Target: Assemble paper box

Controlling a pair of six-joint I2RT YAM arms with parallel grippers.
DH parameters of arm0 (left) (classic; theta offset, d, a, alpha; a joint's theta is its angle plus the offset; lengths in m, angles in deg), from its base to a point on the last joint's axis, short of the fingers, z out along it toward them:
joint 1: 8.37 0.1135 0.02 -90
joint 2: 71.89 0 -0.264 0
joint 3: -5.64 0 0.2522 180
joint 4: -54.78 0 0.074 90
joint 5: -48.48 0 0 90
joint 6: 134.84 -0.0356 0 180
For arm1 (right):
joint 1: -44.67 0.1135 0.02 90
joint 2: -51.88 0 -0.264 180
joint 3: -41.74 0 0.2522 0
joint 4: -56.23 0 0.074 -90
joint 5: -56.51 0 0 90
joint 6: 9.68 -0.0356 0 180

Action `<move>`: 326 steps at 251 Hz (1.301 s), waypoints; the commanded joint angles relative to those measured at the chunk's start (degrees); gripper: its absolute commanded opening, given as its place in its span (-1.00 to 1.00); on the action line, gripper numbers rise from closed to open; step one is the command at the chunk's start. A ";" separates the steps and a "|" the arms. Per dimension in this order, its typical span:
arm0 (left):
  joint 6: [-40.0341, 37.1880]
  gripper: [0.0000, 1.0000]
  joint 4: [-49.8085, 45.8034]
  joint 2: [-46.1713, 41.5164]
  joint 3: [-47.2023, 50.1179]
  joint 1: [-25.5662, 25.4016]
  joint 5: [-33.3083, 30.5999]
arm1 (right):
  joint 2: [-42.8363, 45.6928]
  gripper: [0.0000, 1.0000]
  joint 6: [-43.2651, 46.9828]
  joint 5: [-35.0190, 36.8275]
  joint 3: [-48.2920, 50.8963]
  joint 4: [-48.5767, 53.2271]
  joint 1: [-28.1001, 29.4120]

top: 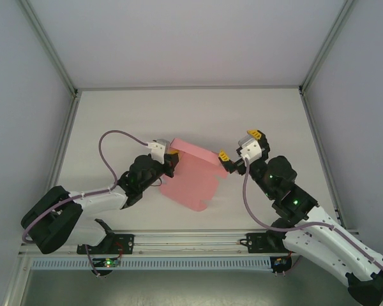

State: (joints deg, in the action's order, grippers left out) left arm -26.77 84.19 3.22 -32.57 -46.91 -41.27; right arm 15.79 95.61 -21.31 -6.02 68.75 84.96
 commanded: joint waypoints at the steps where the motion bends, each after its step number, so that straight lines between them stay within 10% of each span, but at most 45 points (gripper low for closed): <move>1: 1.46 -1.00 -0.61 -1.37 -0.43 0.58 -1.31 | -1.38 0.96 -1.12 -1.73 -1.78 2.29 -0.48; 117: 7.97 -1.00 -4.66 -0.37 -4.16 0.64 -0.80 | -7.17 0.96 1.34 -11.73 7.22 -21.84 0.66; 221: 9.97 -1.00 -4.16 1.98 -5.52 0.59 0.54 | -24.27 0.96 6.61 14.48 6.49 -44.23 9.99; 326: 11.73 -1.00 -5.47 -0.33 -3.61 1.80 -6.72 | -7.53 0.96 -1.78 11.40 4.93 -13.54 10.11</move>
State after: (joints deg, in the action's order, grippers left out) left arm -15.82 77.66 4.89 -35.70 -45.47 -45.51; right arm 0.55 98.89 -6.07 -0.40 43.75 94.71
